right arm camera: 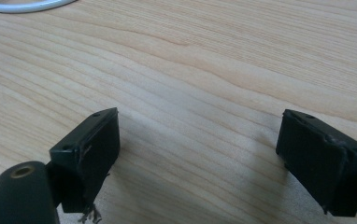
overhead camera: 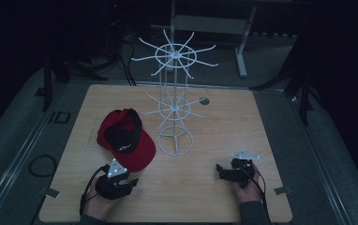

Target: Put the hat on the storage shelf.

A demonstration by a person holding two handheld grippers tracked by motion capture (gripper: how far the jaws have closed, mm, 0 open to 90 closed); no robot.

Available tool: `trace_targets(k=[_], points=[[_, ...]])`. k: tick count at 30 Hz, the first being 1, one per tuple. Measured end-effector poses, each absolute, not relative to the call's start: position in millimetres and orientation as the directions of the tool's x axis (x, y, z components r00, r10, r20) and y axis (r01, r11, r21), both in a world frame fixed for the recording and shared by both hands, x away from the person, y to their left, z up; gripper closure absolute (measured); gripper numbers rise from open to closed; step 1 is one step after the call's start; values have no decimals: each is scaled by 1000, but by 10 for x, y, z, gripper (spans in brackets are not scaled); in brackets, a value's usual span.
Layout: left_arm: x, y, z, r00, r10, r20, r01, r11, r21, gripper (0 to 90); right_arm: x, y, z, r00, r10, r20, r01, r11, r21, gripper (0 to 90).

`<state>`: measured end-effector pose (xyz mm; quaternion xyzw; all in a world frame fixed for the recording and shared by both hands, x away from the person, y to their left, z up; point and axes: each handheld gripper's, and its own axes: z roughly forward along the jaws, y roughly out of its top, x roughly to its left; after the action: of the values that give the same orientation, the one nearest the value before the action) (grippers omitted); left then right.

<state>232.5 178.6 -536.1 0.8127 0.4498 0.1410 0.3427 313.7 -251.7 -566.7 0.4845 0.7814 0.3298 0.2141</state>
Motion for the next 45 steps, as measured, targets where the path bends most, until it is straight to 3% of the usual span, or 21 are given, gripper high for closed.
trace_targets(k=[15,23,36,45], points=[[2587,1782,-5410,416,896,-154,705,-211,677,440,3138,-2518,-5667,-439,898,-16,616,313,723,134],[2582,1896,-5384,360,915,-179,706,-142,694,555,3137,-2517,-5667,-439,899,-15,616,313,723,134],[2765,2065,-5496,294,921,-256,757,-61,650,485,3137,-2517,-5667,-438,899,-15,616,312,723,134],[2910,2025,-5585,273,899,-342,784,-1,621,536,3136,-2517,-5667,-438,899,-14,617,312,723,134]])
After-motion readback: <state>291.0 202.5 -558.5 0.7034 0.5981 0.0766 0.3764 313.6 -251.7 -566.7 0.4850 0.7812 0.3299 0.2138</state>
